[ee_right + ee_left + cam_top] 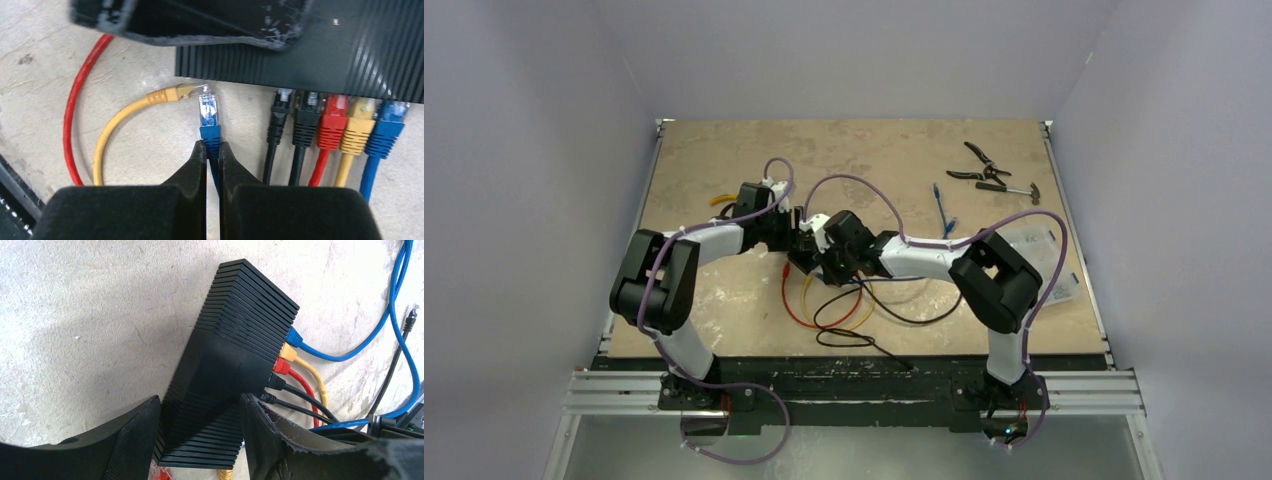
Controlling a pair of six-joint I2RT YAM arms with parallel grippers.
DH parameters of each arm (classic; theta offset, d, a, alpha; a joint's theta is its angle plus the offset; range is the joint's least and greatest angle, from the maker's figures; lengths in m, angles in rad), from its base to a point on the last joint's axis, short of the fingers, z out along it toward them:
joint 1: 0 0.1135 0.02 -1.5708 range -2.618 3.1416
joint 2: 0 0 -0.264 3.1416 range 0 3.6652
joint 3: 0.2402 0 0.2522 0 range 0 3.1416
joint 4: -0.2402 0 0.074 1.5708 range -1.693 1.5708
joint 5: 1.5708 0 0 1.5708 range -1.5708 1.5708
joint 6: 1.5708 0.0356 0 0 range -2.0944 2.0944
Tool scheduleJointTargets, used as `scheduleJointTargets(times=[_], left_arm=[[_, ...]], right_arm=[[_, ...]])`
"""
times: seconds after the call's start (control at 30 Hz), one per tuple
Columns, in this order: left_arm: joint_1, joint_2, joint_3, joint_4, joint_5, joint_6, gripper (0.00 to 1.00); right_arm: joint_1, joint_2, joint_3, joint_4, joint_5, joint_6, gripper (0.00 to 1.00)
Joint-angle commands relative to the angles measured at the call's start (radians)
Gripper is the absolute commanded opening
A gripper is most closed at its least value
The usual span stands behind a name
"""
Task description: Insert the plug into the switch port
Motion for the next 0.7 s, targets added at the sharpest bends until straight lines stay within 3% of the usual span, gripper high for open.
scheduleJointTargets(times=[0.0, 0.23, 0.67], left_arm=[[-0.015, 0.012, 0.026, 0.015, 0.029, -0.038, 0.57], [-0.018, 0.012, 0.014, 0.012, 0.014, -0.060, 0.55], [-0.018, 0.008, 0.015, 0.011, 0.006, -0.067, 0.54]], right_arm=[[-0.002, -0.058, -0.011, 0.050, 0.138, 0.102, 0.00], [-0.005, -0.085, -0.037, 0.063, 0.233, 0.170, 0.00], [-0.010, -0.059, -0.007, 0.056, 0.236, 0.176, 0.00]])
